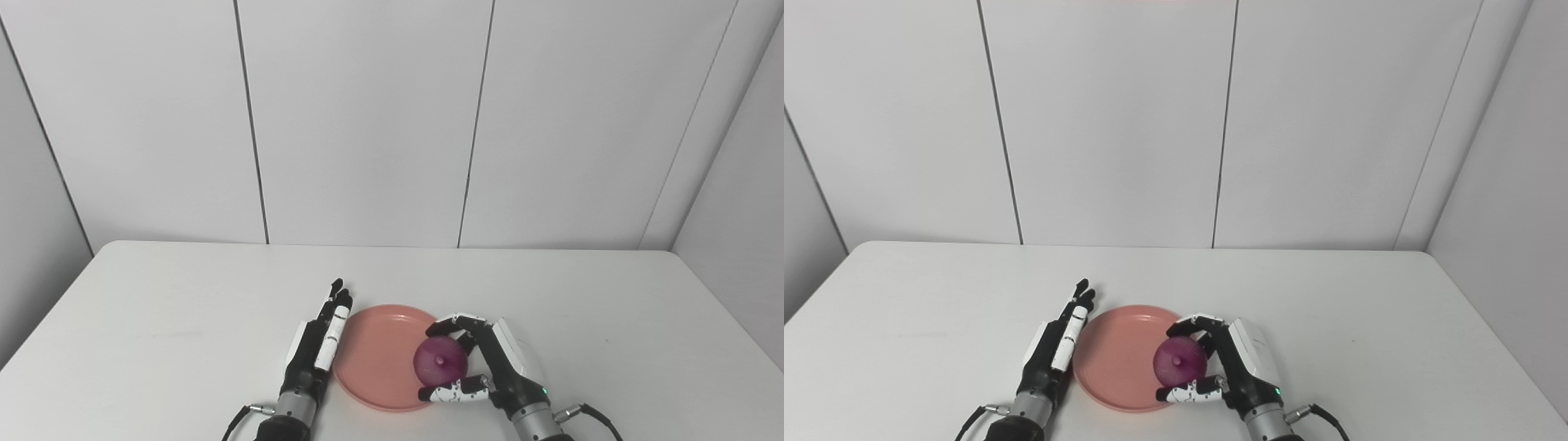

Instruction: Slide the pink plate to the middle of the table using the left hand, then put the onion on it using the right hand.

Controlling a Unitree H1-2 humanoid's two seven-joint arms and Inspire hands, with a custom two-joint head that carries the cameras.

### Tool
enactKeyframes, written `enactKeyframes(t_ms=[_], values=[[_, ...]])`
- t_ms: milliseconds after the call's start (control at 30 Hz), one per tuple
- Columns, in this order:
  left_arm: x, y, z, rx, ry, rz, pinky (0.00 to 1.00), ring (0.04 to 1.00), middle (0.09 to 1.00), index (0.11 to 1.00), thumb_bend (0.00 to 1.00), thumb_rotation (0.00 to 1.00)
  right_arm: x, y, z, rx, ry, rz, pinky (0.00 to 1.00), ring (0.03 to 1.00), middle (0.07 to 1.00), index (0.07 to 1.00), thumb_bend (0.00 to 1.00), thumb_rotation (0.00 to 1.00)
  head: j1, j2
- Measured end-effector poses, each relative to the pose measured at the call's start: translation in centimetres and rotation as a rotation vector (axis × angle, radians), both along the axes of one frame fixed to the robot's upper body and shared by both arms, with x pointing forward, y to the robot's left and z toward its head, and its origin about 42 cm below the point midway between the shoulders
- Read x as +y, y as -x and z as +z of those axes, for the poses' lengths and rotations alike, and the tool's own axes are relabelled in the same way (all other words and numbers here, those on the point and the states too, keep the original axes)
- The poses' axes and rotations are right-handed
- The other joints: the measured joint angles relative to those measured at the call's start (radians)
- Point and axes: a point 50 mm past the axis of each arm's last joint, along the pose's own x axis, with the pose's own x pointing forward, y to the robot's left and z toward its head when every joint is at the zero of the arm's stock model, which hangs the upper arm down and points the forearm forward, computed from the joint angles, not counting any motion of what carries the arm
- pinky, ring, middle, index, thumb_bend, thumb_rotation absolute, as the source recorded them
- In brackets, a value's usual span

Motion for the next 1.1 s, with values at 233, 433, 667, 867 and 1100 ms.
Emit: enactKeyframes(t_ms=[233,433,667,867,1100], values=[[-0.1,0.0,0.0,0.000,0.003,-0.002,1.00,0.988,0.980,0.968,0.54,1.00,1.1,-0.7,0.1,-0.005,-0.003,0.020,0.44,0.429,0.481,0.526,0.51,0.00,0.002,0.000],[-0.2,0.0,0.0,0.000,0.002,-0.004,1.00,0.990,0.983,0.968,0.53,1.00,2.3,-1.7,0.0,-0.009,0.012,0.043,0.42,0.430,0.476,0.527,0.51,0.00,0.000,-0.003],[-0.3,0.1,0.0,0.000,0.001,-0.006,1.00,0.996,0.990,0.971,0.54,1.00,3.4,-2.9,-0.2,-0.041,0.044,0.066,0.40,0.418,0.472,0.535,0.51,0.00,0.000,-0.003],[-0.3,0.1,0.0,0.001,0.003,-0.007,0.99,0.991,0.988,0.969,0.53,1.00,3.5,-3.1,-1.2,-0.050,0.092,0.058,0.36,0.424,0.479,0.530,0.52,0.00,0.000,-0.003],[-0.3,0.1,0.0,0.003,0.006,-0.007,0.99,0.995,0.997,0.978,0.53,1.00,2.9,-2.8,-1.6,-0.055,0.110,0.092,0.68,0.783,0.824,0.813,0.69,0.33,-0.002,-0.002]])
